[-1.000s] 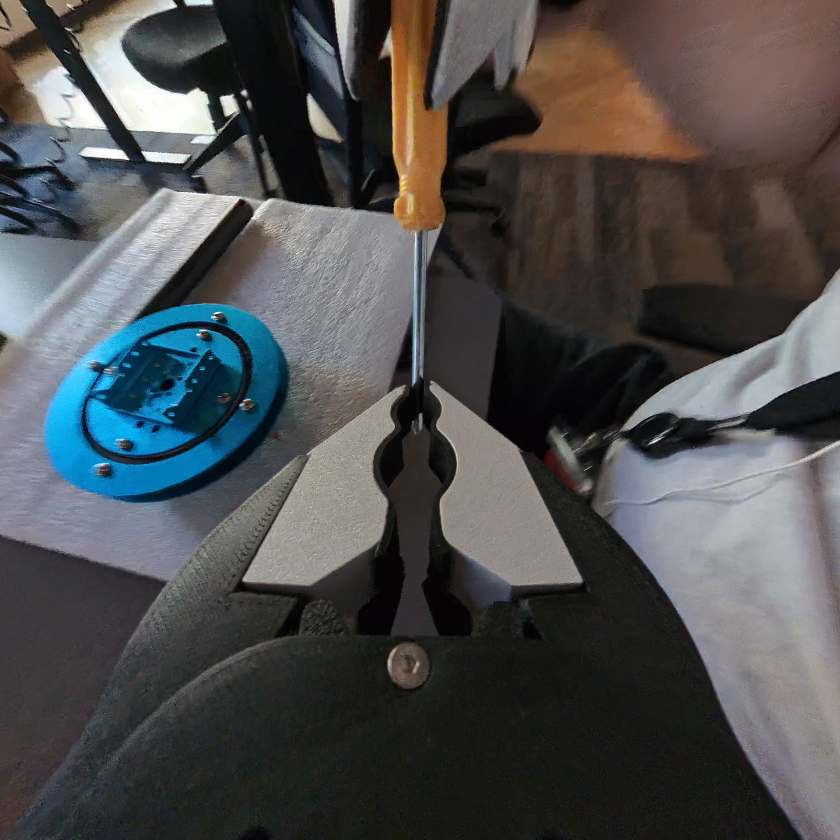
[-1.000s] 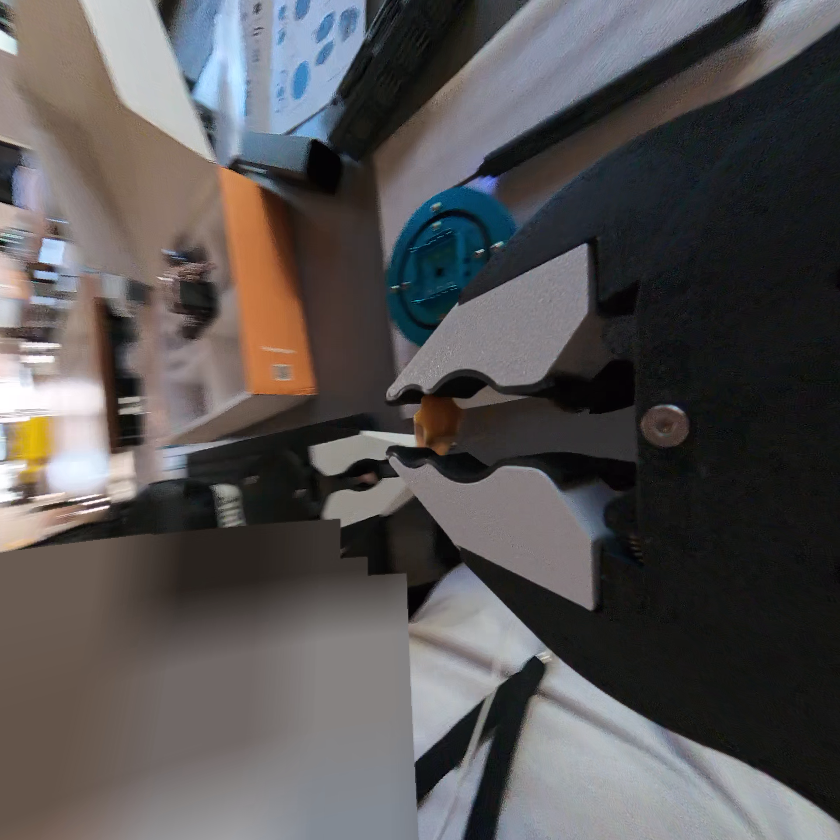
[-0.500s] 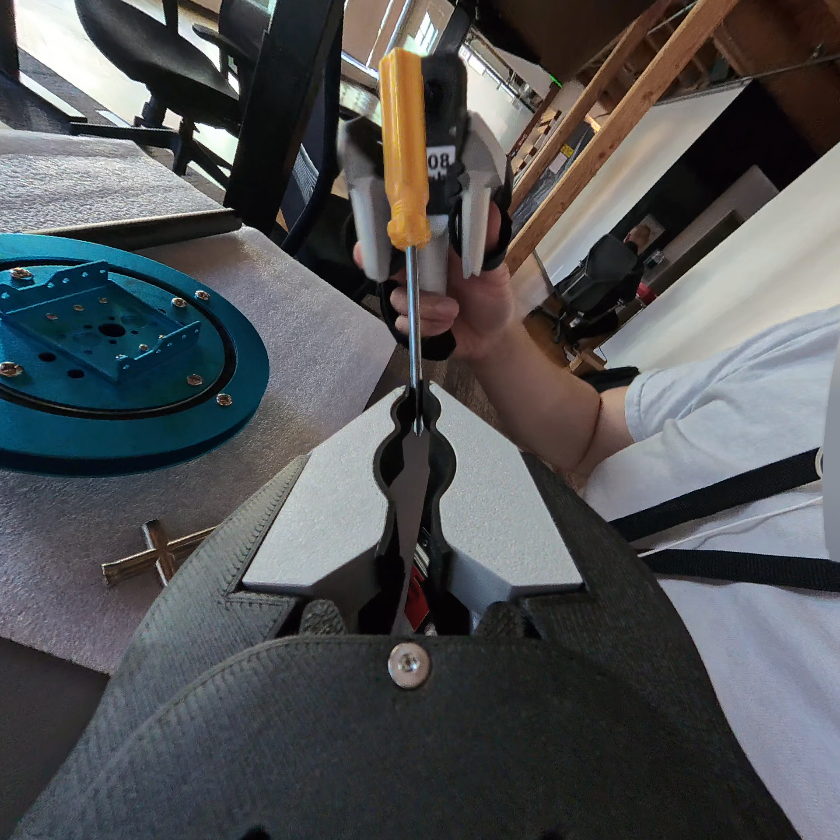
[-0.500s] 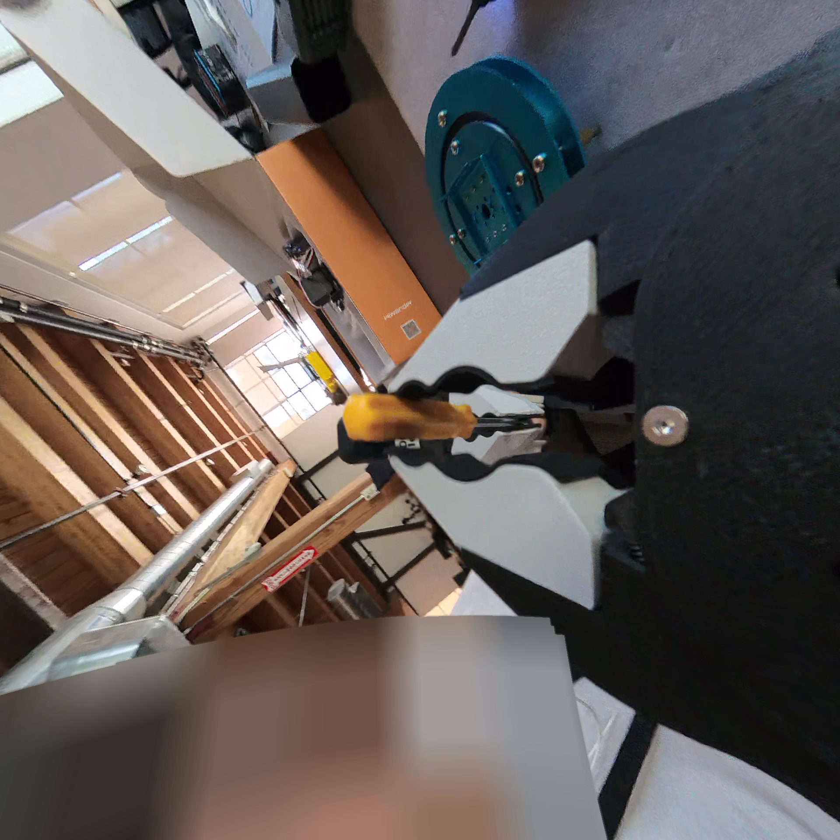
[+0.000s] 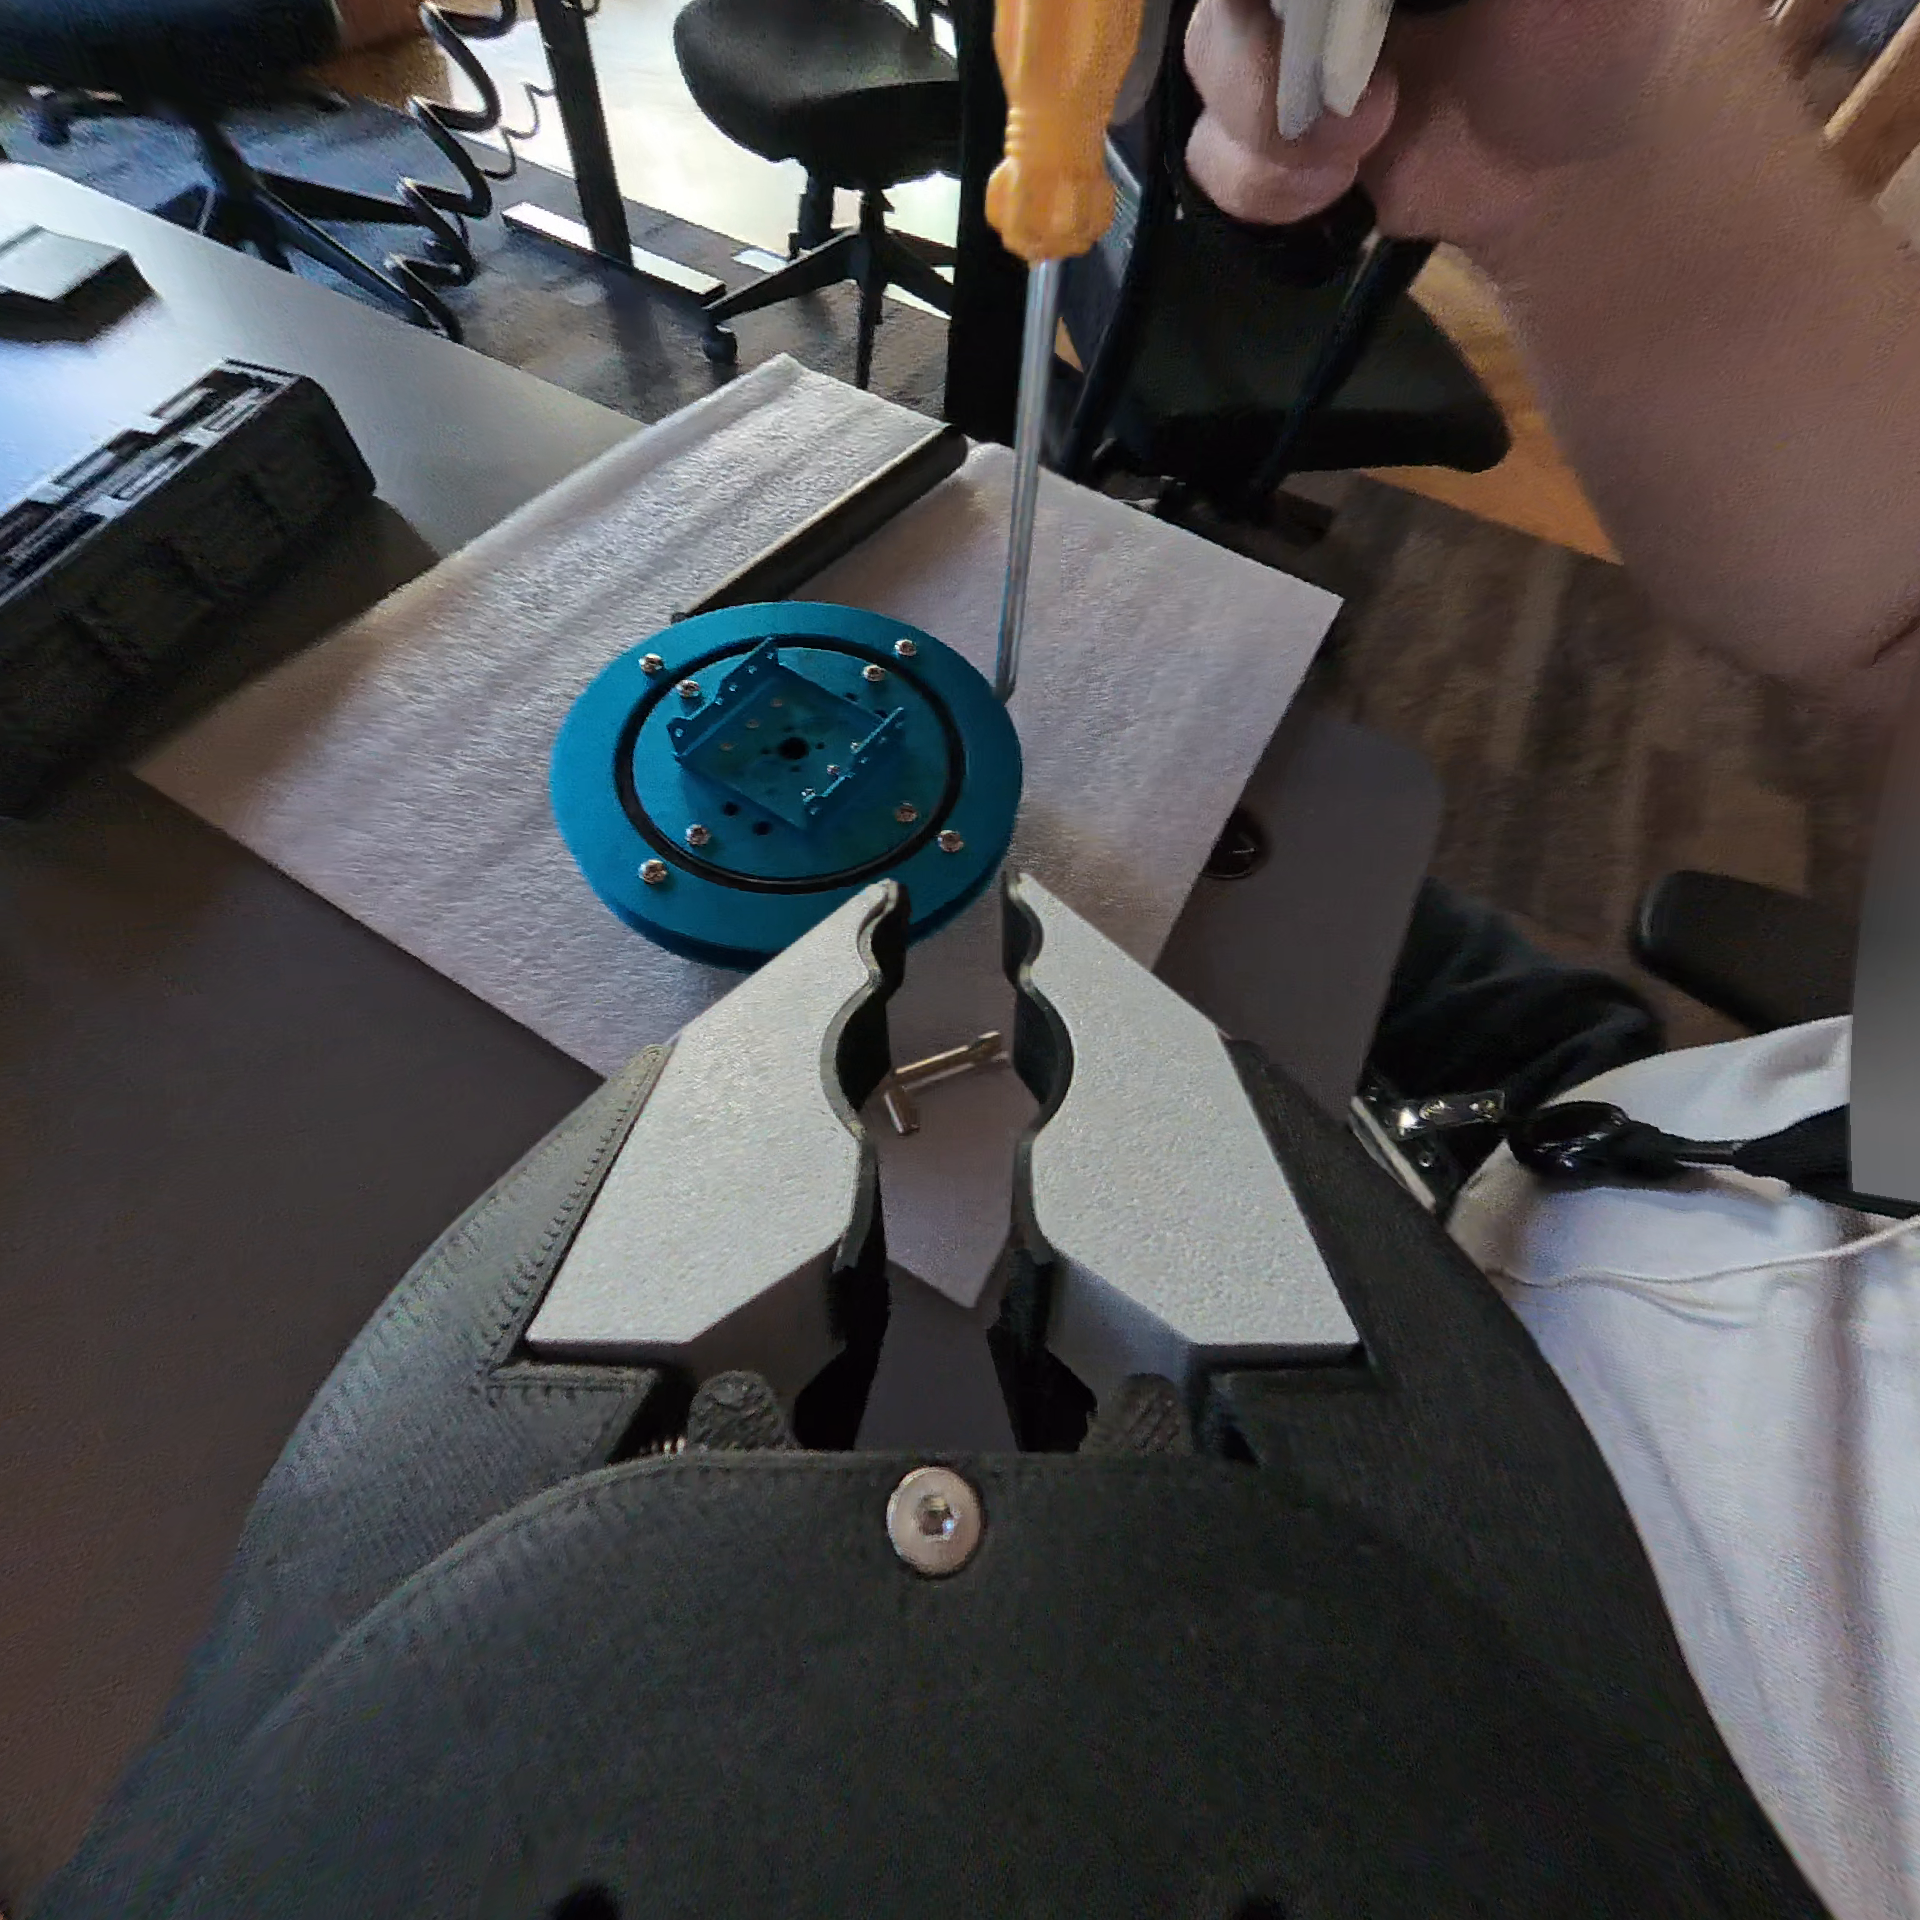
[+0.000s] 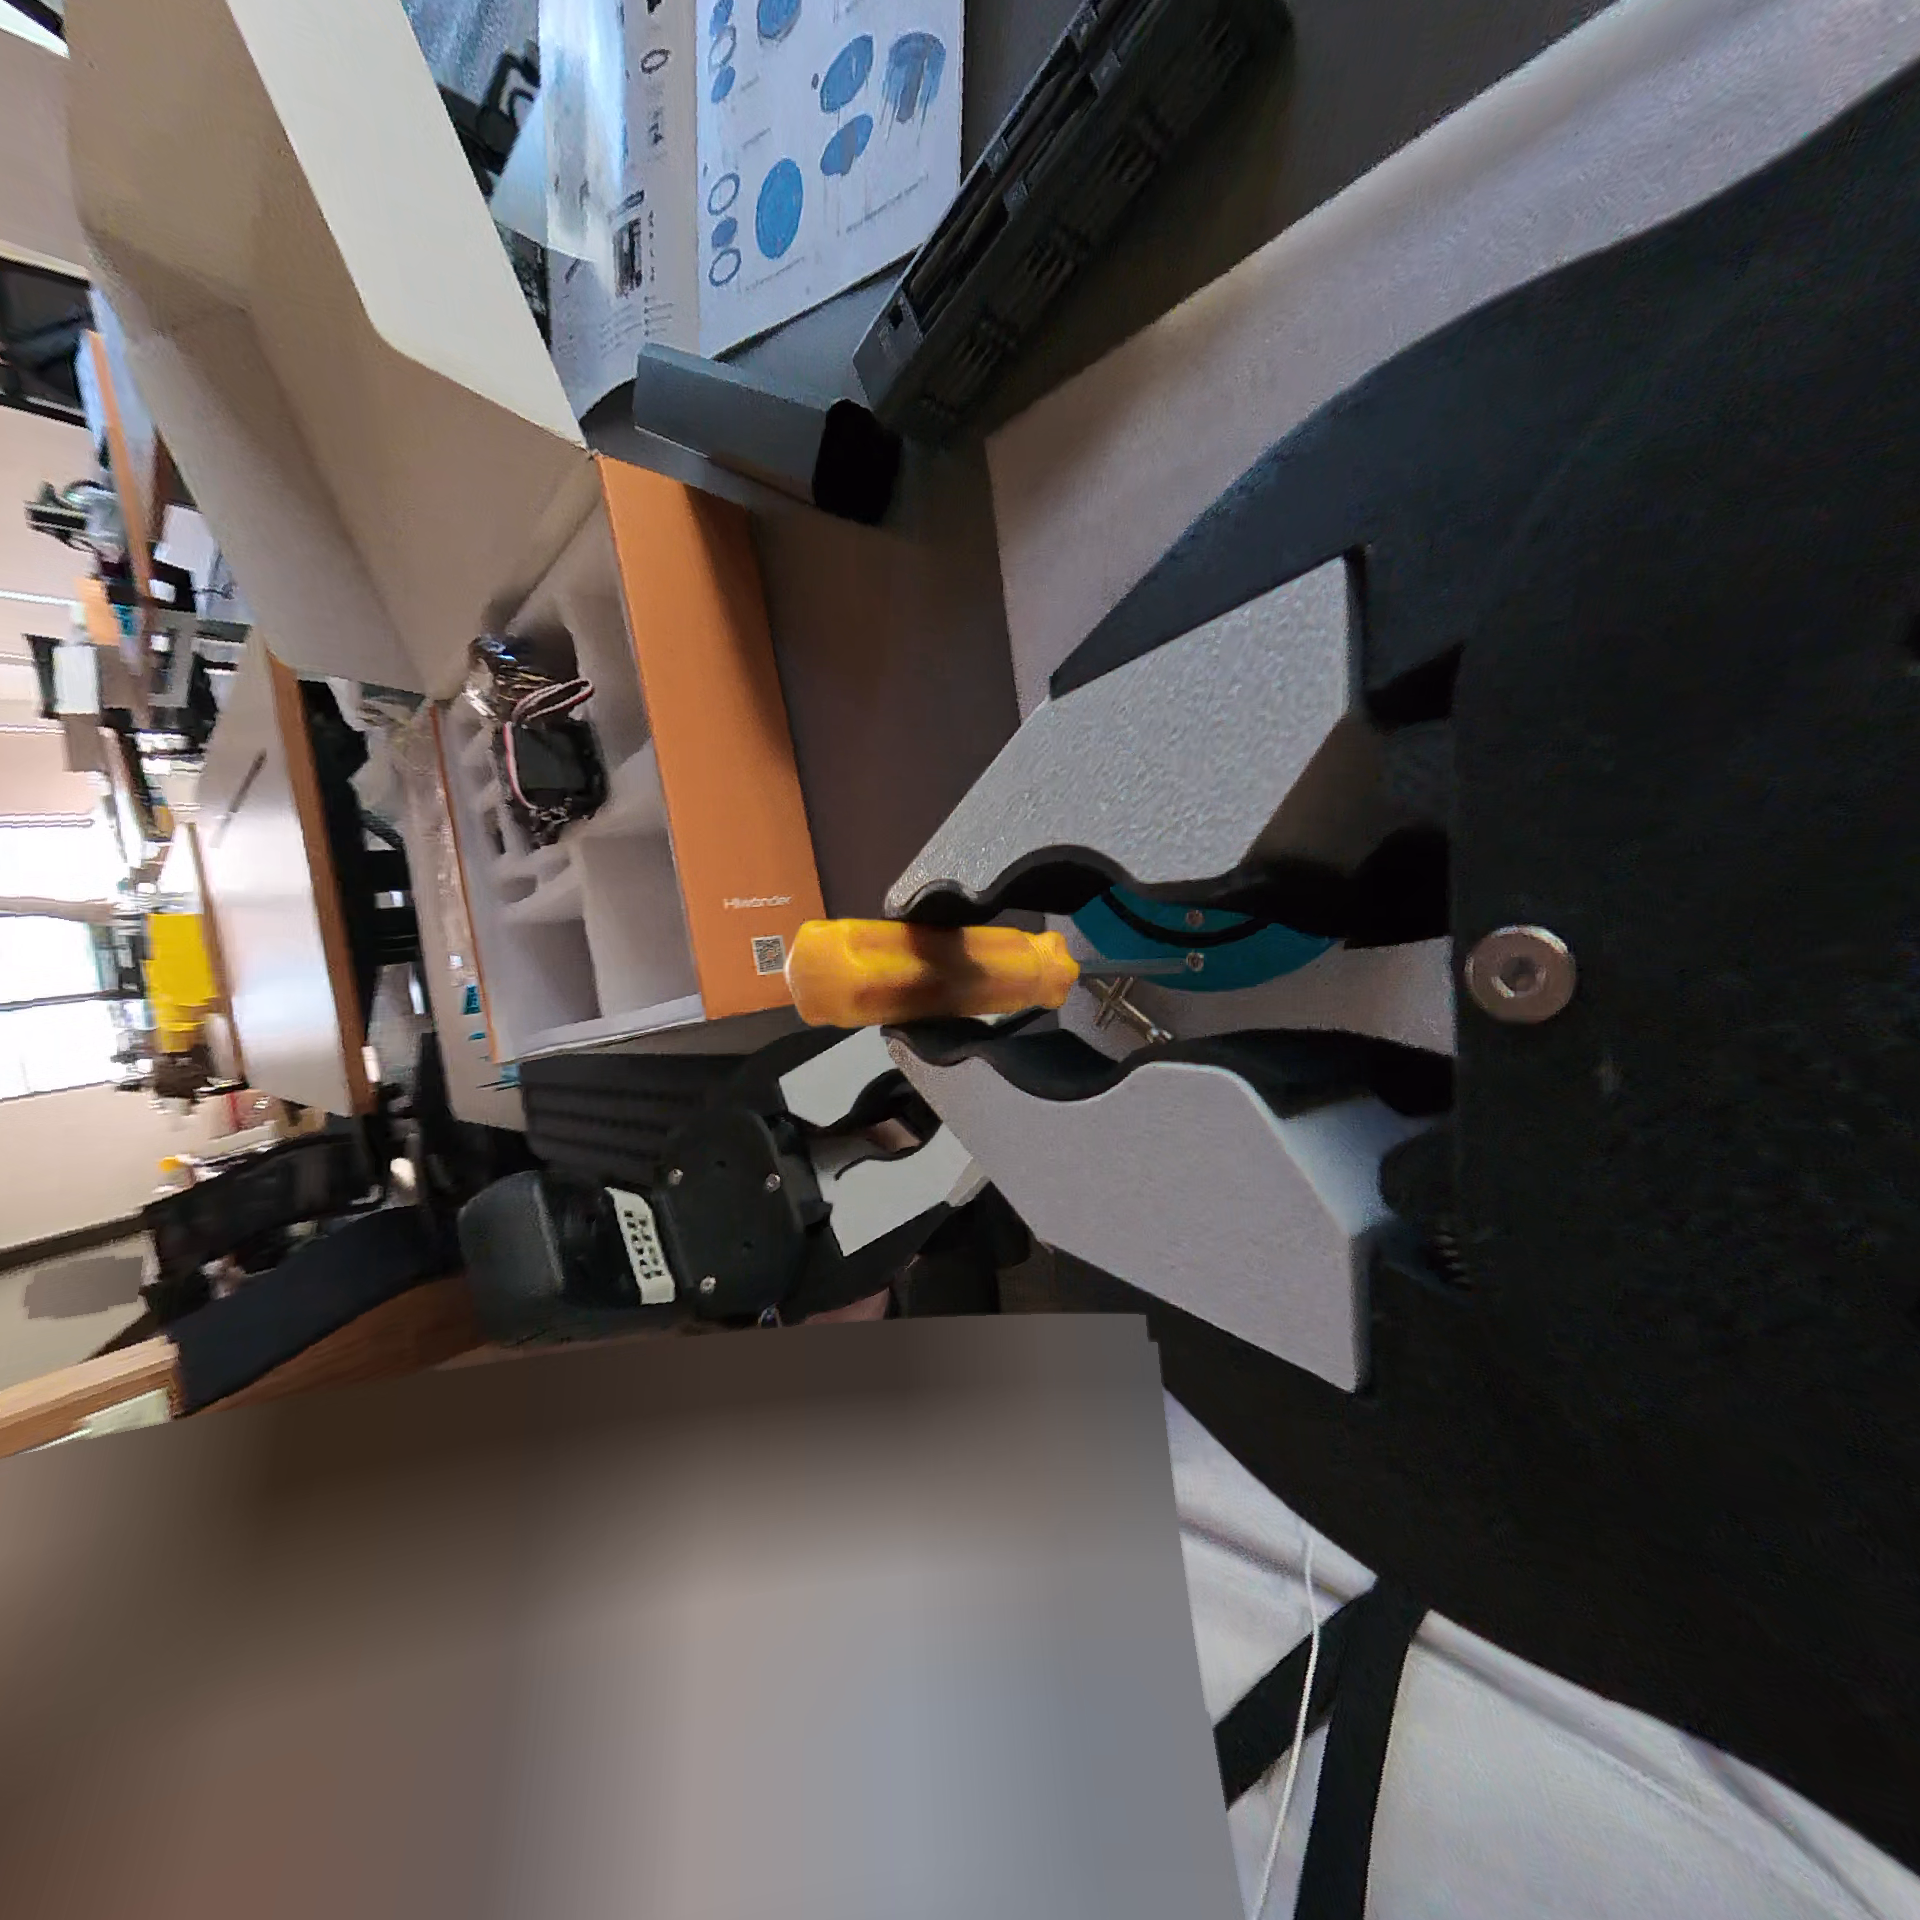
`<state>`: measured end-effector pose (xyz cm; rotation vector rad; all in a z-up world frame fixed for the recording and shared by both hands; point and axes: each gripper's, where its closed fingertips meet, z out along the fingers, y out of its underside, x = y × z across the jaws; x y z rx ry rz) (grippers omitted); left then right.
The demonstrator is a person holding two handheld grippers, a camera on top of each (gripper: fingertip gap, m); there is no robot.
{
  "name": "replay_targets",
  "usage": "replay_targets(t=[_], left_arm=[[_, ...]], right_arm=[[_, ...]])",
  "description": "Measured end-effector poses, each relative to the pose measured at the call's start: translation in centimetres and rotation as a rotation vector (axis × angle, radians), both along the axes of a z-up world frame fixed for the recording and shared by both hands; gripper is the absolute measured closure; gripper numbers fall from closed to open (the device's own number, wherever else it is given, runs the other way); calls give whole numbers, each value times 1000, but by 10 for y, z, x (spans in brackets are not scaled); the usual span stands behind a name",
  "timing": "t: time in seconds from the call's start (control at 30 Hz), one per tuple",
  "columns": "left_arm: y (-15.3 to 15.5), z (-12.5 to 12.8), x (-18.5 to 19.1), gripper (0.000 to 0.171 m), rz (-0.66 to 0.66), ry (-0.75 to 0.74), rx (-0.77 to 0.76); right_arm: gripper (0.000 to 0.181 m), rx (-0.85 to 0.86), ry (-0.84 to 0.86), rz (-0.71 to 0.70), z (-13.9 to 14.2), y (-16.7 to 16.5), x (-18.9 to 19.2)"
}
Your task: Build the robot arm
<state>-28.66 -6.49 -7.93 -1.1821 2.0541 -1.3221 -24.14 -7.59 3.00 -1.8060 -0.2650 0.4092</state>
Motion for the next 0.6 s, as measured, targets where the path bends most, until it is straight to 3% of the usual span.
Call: replay_targets(t=[0.23, 0.6], left_arm=[[3, -3, 14, 159, -23, -2, 19], [0, -9, 19, 161, -49, 19, 2]], right_arm=[[166, -57, -17, 40, -24, 16, -9], [166, -49, -16, 61, -32, 16, -13]])
